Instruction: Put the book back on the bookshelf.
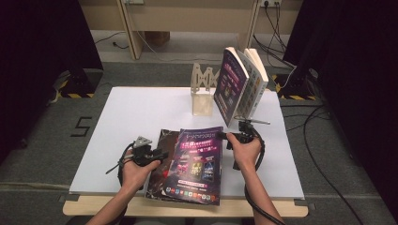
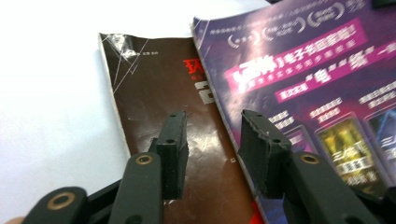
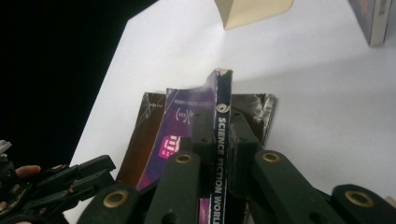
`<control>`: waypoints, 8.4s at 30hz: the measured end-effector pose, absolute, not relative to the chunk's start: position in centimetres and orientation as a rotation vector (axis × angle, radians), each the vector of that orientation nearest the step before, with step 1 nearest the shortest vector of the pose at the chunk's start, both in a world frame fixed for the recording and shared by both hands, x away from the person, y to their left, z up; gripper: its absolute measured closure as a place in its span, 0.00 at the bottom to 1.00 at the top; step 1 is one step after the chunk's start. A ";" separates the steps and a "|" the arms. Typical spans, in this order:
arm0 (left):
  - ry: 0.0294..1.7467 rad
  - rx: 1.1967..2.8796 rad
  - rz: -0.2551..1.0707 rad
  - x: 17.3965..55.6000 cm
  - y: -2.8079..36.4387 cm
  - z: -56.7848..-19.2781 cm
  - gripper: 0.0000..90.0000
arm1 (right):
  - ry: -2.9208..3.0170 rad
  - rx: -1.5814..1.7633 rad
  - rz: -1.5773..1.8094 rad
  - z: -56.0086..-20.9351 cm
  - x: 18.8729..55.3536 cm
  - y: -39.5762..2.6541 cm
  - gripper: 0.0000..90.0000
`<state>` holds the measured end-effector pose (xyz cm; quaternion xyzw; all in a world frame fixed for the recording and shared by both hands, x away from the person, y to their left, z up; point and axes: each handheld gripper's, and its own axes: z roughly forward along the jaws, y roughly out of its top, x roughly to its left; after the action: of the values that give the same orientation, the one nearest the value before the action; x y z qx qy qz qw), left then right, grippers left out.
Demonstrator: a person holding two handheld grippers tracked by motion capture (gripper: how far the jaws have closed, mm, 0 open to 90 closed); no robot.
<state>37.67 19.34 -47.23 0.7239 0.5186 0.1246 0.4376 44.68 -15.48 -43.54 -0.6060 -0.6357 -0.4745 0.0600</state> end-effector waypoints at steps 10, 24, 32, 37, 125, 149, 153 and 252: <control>1.300 1.791 0.305 37.6 19.5 -47.3 0.61 | -1.961 -1.836 -1.492 -42.3 44.3 -15.6 0.94; 1.315 1.774 0.290 37.5 19.5 -47.3 0.56 | -1.985 -1.844 -1.574 -41.3 43.8 -16.0 0.94; 1.320 1.768 0.270 37.6 19.5 -47.3 0.57 | -1.991 -1.841 -1.598 -40.8 43.6 -16.1 0.94; 1.323 1.766 0.267 37.5 19.5 -47.3 0.57 | -2.000 -1.838 -1.620 -40.2 43.4 -16.1 0.94; 1.325 1.778 0.271 37.6 19.5 -47.4 0.56 | -2.001 -1.902 -1.885 -35.3 42.8 -18.5 0.94; 1.324 1.778 0.272 37.6 19.5 -47.4 0.56 | -2.005 -1.911 -1.947 -34.1 42.9 -19.0 0.94; 1.325 1.777 0.273 37.6 19.5 -47.4 0.56 | -2.009 -1.909 -1.955 -33.9 42.9 -19.1 0.94; 1.326 1.776 0.266 37.8 19.8 -47.5 0.56 | -1.983 -1.985 -2.171 -29.4 45.3 -19.6 0.94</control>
<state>37.79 19.81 -47.51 0.7148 0.5336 0.1071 0.4392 45.29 -19.60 -29.43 -0.5480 -0.5476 -0.5994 -0.2014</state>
